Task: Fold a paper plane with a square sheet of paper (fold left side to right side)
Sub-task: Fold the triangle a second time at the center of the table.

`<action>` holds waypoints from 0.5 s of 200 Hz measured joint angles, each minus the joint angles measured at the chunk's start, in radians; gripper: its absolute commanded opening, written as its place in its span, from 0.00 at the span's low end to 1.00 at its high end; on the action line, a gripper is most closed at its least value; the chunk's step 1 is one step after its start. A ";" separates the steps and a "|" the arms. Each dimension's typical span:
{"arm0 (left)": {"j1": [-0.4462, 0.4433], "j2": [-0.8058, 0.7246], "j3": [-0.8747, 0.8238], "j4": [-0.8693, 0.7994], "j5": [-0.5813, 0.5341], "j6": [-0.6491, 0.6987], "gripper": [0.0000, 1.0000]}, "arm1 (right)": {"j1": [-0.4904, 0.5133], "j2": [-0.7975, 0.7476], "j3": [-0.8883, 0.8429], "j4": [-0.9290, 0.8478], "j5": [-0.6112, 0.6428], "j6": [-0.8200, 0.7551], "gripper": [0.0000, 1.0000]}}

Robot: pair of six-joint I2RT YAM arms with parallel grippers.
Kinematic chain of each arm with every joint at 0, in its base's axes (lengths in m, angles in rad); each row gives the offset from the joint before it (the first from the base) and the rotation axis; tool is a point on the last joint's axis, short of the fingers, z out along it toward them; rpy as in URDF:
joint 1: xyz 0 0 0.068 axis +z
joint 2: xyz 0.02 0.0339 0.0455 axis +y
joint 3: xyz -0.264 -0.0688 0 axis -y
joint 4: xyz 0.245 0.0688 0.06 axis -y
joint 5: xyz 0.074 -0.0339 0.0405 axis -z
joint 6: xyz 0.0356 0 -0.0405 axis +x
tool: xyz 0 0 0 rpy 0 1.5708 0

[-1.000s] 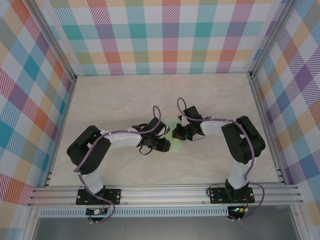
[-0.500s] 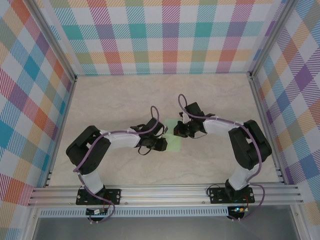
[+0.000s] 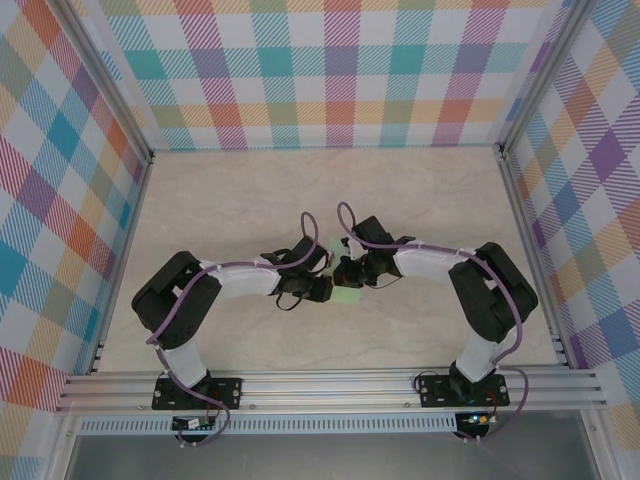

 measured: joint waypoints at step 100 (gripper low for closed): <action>-0.012 0.000 0.000 0.000 -0.016 0.000 0.11 | 0.000 0.078 0.029 -0.010 0.027 -0.006 0.00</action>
